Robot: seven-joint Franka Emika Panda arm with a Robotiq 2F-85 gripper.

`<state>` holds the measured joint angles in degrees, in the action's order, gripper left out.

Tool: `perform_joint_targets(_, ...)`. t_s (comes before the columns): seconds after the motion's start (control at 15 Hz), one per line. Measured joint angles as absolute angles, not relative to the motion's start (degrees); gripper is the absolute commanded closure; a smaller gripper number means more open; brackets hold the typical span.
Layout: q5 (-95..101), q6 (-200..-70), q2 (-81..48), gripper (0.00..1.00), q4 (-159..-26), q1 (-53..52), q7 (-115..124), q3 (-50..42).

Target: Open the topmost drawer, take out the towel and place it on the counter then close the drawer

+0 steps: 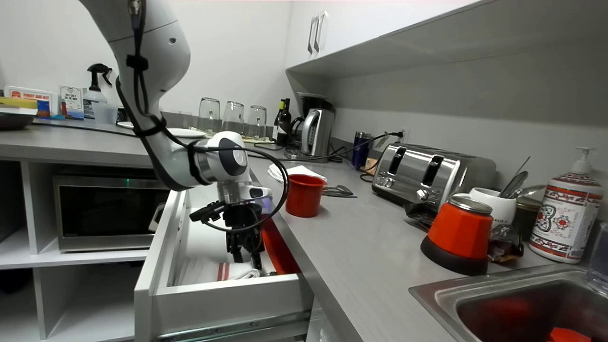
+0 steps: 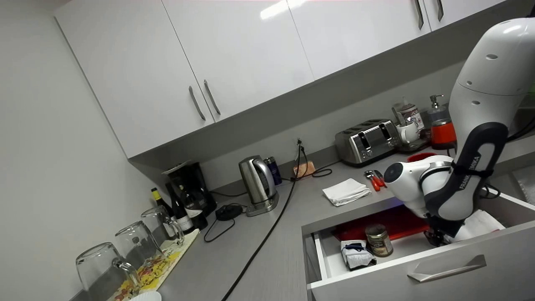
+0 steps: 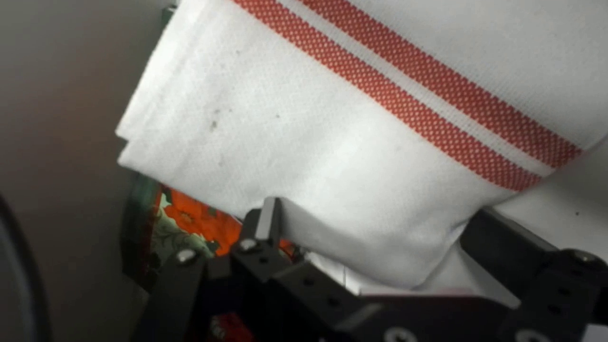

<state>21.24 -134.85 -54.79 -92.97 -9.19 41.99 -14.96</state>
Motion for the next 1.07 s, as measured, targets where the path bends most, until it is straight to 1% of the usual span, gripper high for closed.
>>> perform_joint_targets(0.47,21.24,-134.76,-54.79,0.88,-92.98,-9.47,42.71,-15.21)
perform_joint_targets(0.6,21.25,-134.62,-54.79,0.98,-92.98,-9.69,42.71,-15.25)
perform_joint_targets(0.67,21.27,-134.53,-54.79,0.99,-92.98,-9.82,42.71,-15.33)
perform_joint_targets(0.73,21.27,-134.42,-54.79,0.96,-92.98,-9.99,42.71,-15.48)
perform_joint_targets(1.07,21.29,-134.32,-54.72,0.96,-92.97,-10.57,42.71,-15.88)
